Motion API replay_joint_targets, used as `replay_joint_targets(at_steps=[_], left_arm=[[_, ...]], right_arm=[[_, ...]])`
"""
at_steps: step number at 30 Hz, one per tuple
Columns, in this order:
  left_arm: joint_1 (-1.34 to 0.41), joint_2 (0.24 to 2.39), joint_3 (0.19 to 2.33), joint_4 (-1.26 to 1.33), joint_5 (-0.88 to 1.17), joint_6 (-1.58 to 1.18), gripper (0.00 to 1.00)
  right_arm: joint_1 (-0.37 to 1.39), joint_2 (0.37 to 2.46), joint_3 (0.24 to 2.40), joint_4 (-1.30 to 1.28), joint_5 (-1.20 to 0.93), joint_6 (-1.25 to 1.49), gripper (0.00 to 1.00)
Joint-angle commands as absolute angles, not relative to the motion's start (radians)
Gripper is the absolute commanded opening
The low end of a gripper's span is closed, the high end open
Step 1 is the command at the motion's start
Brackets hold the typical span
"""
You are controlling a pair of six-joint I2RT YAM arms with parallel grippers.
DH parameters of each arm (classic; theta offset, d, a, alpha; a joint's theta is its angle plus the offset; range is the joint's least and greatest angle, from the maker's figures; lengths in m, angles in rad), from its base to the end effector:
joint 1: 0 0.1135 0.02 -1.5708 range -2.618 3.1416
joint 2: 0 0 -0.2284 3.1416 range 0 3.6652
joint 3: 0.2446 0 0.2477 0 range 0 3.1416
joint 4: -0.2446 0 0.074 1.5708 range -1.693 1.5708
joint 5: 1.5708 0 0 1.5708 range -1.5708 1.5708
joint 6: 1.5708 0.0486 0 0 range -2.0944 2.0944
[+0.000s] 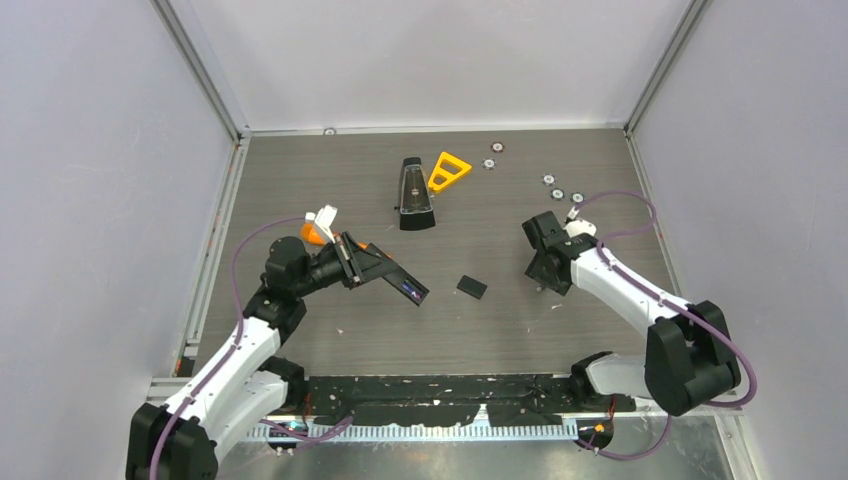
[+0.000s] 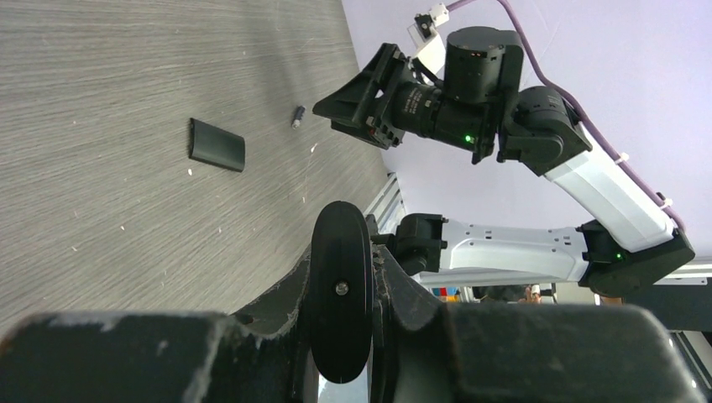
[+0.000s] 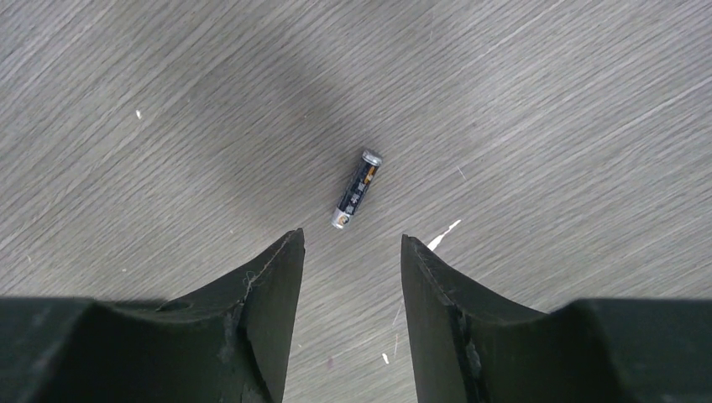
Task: Load the batteries into the remote control
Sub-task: Pick up the battery from the center of the board.
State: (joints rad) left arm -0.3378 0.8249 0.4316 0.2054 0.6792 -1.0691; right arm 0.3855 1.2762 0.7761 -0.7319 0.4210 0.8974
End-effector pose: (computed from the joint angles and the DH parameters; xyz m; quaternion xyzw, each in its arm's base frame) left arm 0.1973 -0.1017 0.2237 -0.0613 0.7543 -0.5846 0.2925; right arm 0.2231 0.0691 0.1578 0.2781 0.9236 -0.0664 0.2553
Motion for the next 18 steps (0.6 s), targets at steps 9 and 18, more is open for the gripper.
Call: replay_joint_targets(at_steps=[9, 18], left_arm=[[-0.33, 0.841, 0.487, 0.248, 0.715, -1.045, 0.0], [-0.33, 0.859, 0.525, 0.222, 0.718, -1.015, 0.0]], right_arm=[[0.351, 1.382, 0.774, -0.623, 0.449, 0.939, 0.46], [0.341, 1.406, 0.712, -0.55, 0.425, 0.957, 0.43]])
